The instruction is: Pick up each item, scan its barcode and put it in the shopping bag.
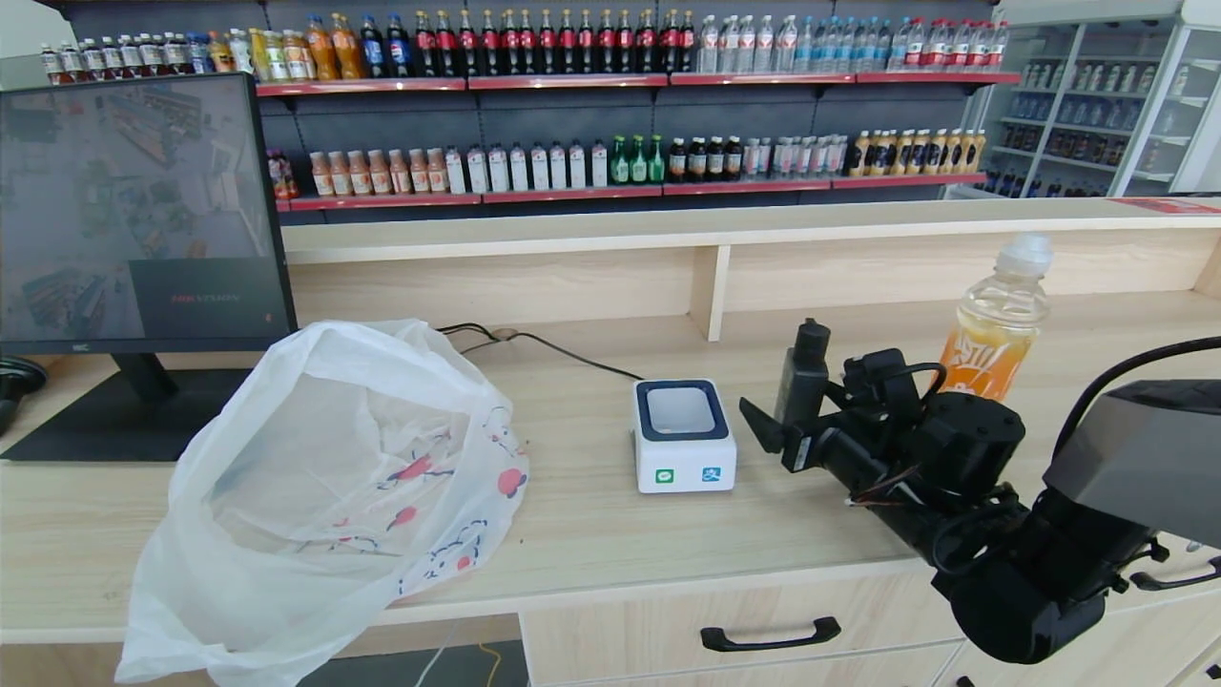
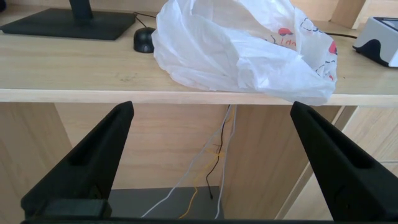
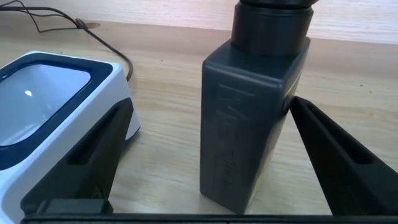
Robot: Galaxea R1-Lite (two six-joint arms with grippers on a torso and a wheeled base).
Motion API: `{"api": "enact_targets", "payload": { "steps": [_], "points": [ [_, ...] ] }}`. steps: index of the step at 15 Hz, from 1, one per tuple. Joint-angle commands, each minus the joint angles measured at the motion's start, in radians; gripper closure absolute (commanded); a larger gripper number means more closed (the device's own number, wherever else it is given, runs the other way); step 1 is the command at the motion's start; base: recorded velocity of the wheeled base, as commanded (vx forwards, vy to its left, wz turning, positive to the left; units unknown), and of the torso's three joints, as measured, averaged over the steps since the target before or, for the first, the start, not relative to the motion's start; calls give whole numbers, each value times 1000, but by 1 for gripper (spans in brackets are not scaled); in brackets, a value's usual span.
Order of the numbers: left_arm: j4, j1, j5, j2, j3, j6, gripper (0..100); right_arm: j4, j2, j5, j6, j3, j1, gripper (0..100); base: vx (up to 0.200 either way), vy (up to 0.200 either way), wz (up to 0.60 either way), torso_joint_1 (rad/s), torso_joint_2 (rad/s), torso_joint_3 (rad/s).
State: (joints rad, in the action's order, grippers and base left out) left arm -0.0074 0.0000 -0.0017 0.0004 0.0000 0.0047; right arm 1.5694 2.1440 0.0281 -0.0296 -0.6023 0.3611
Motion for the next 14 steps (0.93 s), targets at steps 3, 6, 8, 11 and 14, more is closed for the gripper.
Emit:
{"api": "enact_targets", "payload": {
  "steps": [3,6,8,11,14],
  "points": [
    [0,0,0,0,0,0,0,1,5,-5,-1,-5,-1,0,0,0,0,0,0,0],
    [3,0,0,0,0,0,0,1,8,-23,0,-16,-1,0,0,0,0,0,0,0],
    [3,0,0,0,0,0,0,1,8,-23,2,-14,-1,0,0,0,0,0,0,0],
    [3,0,0,0,0,0,0,1,7,-22,5,-10,-1,0,0,0,0,0,0,0],
    [4,0,0,0,0,1,0,1,5,-8,36,-11,-2,0,0,0,0,0,0,0]
  ]
}}
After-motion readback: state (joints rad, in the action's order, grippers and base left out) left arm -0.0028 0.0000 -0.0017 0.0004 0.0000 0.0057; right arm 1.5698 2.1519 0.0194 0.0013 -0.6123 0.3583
